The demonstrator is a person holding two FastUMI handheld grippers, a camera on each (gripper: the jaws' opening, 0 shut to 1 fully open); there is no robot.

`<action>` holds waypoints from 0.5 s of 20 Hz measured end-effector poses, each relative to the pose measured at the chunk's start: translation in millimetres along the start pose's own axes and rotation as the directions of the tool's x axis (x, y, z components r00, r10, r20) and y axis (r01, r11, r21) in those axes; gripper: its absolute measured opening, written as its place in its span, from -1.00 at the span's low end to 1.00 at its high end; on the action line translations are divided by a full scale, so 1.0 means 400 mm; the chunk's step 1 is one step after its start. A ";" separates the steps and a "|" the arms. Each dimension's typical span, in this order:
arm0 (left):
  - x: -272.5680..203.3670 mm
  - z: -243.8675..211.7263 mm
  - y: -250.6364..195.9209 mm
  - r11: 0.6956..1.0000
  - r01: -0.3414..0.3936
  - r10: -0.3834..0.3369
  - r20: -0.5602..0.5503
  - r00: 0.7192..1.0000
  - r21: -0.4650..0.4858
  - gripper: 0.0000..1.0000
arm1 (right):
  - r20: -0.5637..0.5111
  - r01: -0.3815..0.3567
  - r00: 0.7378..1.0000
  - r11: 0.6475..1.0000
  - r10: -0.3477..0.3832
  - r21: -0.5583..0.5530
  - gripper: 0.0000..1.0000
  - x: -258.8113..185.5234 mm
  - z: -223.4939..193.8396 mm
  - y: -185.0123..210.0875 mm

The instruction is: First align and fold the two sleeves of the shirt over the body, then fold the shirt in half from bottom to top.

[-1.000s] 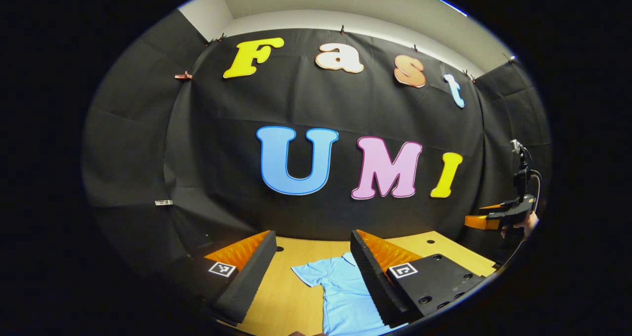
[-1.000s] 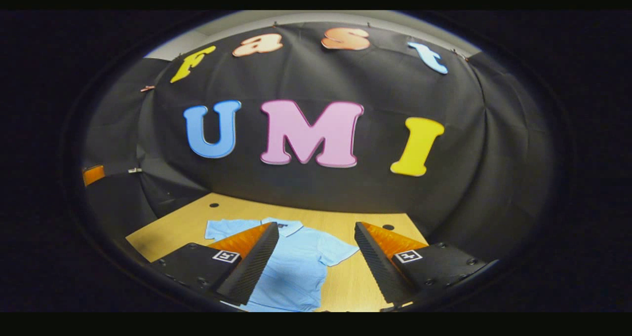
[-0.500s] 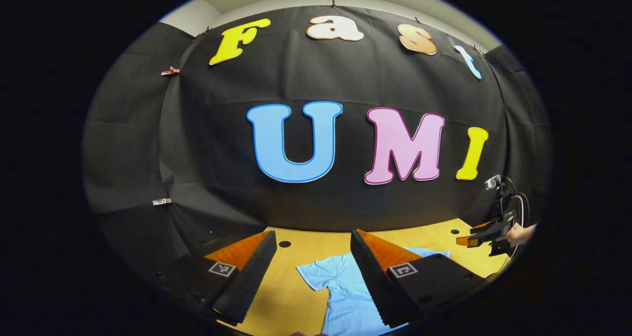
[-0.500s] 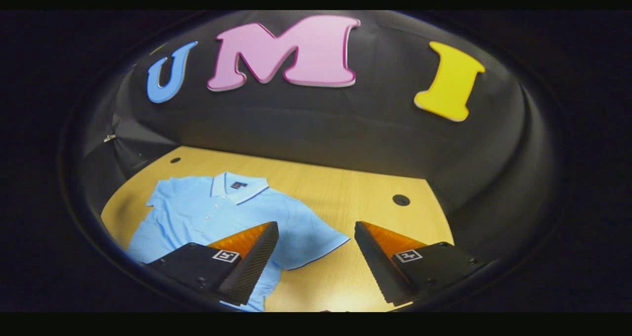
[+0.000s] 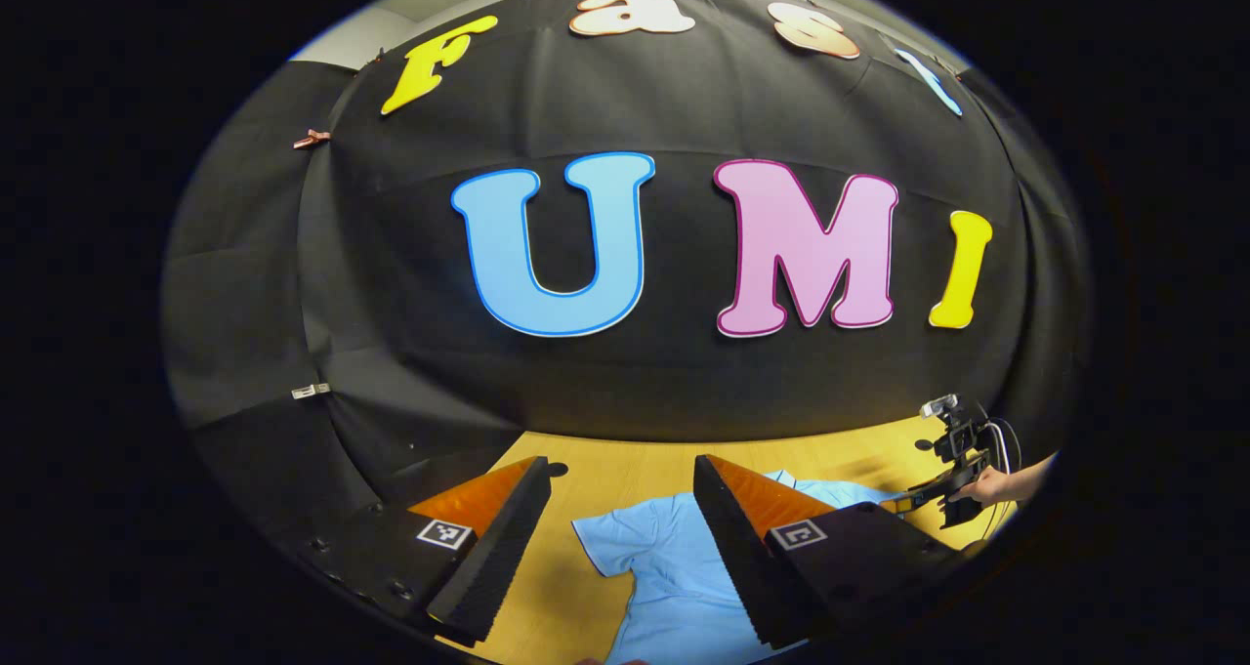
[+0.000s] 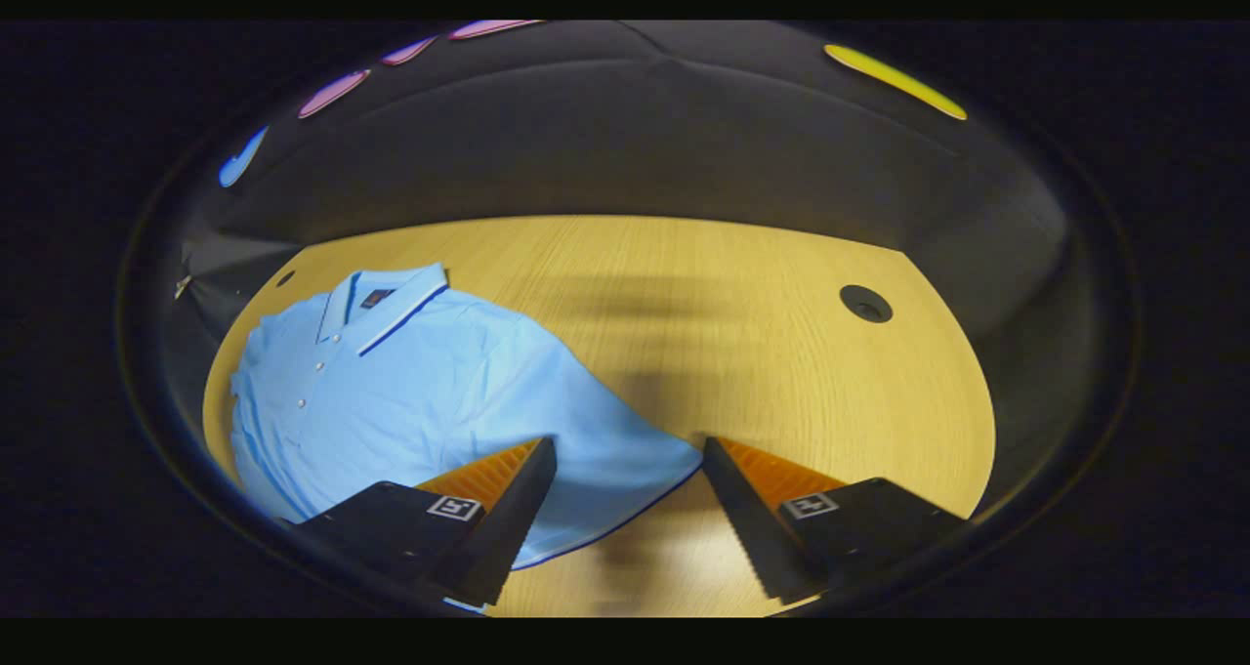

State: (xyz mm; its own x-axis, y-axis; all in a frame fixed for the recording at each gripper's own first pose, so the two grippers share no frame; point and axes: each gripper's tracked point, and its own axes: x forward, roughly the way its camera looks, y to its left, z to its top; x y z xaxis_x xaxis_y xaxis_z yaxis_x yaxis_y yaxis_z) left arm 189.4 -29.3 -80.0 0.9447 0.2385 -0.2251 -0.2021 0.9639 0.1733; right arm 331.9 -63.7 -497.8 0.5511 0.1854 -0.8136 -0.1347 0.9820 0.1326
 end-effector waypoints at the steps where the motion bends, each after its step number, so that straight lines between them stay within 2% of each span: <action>1: 0.006 0.001 0.003 1.000 0.003 -0.003 0.001 1.000 0.000 0.90 | -0.003 -0.004 1.000 1.000 0.004 0.005 0.48 0.002 0.003 0.005; 5: 0.012 0.002 0.033 1.000 0.013 -0.013 0.010 1.000 -0.006 0.89 | 0.005 -0.012 1.000 1.000 0.012 0.021 -0.81 0.003 0.012 0.040; 8: 0.007 -0.004 0.085 1.000 0.000 0.000 0.013 1.000 0.002 0.90 | 0.100 -0.085 0.992 0.996 0.081 0.038 -0.87 -0.046 0.089 0.114; 10: 0.012 -0.018 0.120 1.000 -0.009 0.009 0.005 1.000 -0.016 0.89 | 0.154 -0.156 0.977 0.987 0.149 0.036 -0.81 -0.091 0.136 0.189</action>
State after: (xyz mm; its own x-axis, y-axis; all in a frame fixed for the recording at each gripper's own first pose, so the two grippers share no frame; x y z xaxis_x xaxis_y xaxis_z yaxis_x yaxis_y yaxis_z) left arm 182.3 18.9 -79.7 0.9441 0.2468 -0.2187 -0.2149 0.9635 0.1597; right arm 346.7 5.7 -427.4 0.6451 0.3333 -0.6876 -0.1898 0.9416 0.2783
